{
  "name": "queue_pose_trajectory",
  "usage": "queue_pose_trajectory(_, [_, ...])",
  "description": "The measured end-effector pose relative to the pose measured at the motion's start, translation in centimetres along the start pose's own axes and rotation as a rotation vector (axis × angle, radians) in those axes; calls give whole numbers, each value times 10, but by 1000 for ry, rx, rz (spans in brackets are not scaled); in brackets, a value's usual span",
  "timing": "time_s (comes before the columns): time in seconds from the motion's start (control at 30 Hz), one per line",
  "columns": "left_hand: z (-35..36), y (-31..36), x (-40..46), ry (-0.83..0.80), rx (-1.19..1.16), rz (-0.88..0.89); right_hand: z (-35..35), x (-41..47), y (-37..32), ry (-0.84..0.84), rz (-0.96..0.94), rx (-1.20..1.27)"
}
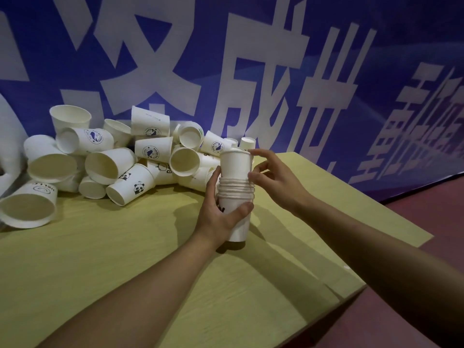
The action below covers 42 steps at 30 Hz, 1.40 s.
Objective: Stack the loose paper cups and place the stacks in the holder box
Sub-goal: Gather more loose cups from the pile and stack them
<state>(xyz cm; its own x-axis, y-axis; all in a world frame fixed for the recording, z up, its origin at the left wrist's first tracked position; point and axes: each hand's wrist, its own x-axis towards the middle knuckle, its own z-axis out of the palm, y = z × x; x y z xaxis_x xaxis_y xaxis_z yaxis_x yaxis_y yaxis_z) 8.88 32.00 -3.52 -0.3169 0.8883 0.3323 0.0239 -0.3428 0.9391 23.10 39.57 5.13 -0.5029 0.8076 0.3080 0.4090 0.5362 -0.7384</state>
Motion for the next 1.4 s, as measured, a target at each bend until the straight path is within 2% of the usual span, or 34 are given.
queue_pose_trajectory(0.1, [-2,0,2,59,-2,-7,3,-10,2,10,-94,-54])
queue_pose_trajectory(0.2, [-2,0,2,71,-12,-5,7,-8,6,13,-95,-58])
queue_pose_trajectory(0.33, [-2,-1,2,108,-21,-26,12,28,19,161,-55,-9])
queue_pose_trajectory(0.4, [-1,-1,3,110,-12,-25,18,56,33,216,2,-133])
queue_pose_trajectory(0.5, [-1,-2,3,105,-29,-17,29,93,58,157,42,-384])
queue_pose_trajectory(0.63, [-2,-3,4,110,-60,-40,38,117,80,33,75,-562])
queue_pose_trajectory(0.83, [-2,-4,5,71,-47,-68,40,129,83,177,90,-560])
queue_pose_trajectory(1.0, [-2,-3,5,84,-46,-63,37,131,80,179,61,-576])
queue_pose_trajectory(1.2, [0,-1,3,69,-47,-65,31,117,74,250,61,-527])
queue_pose_trajectory(1.27, [0,-2,2,54,-48,-58,24,105,65,319,83,-390])
queue_pose_trajectory(1.4, [-1,-4,2,-30,-60,-56,9,68,33,395,89,89])
